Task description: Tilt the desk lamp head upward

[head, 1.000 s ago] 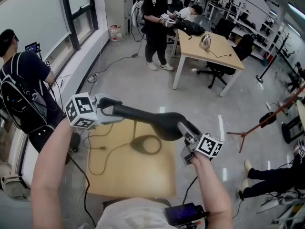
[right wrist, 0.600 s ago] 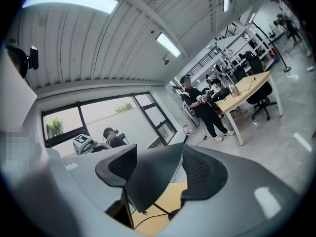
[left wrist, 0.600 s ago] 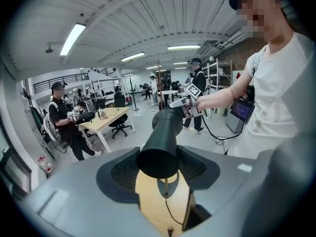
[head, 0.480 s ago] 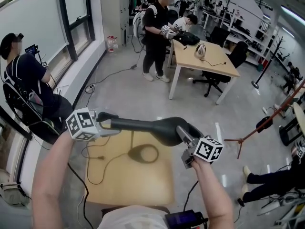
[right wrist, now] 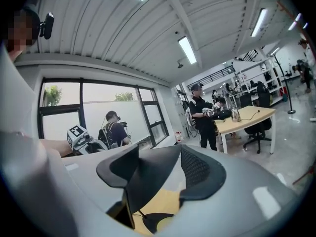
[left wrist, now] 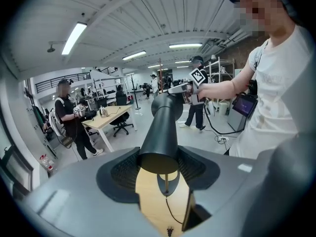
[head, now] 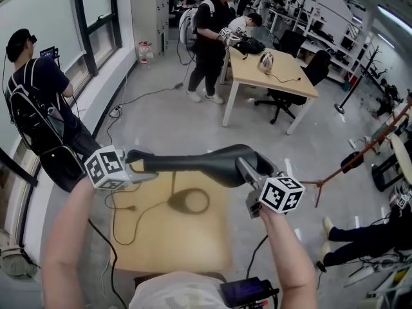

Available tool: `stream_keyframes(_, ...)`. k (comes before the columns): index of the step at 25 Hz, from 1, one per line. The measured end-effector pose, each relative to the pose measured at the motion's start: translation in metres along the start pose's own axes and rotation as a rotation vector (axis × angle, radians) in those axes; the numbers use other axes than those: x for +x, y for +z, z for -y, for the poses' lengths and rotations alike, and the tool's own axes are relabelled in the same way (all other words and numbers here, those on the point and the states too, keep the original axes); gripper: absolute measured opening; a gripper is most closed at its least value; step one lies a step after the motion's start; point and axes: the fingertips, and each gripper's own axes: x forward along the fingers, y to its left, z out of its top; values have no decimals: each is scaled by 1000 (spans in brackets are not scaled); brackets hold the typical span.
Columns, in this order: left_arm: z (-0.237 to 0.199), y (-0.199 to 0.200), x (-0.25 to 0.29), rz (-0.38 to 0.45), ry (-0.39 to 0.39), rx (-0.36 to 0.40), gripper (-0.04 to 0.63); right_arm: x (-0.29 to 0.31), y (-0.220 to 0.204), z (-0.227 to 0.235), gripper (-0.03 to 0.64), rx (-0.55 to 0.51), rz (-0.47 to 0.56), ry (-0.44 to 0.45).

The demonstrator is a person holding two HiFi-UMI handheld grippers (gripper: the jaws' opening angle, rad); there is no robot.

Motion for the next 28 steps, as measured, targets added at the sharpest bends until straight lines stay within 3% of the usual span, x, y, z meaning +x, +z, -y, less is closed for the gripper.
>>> stream_keyframes(14,-3,-8,7,25,15,-5,230,1,24,-10,263,-98,-5,-29)
stream_keyframes(28,3,-13,16,-16,14,-7,227,-2,50,-24,253,-178,30,-23)
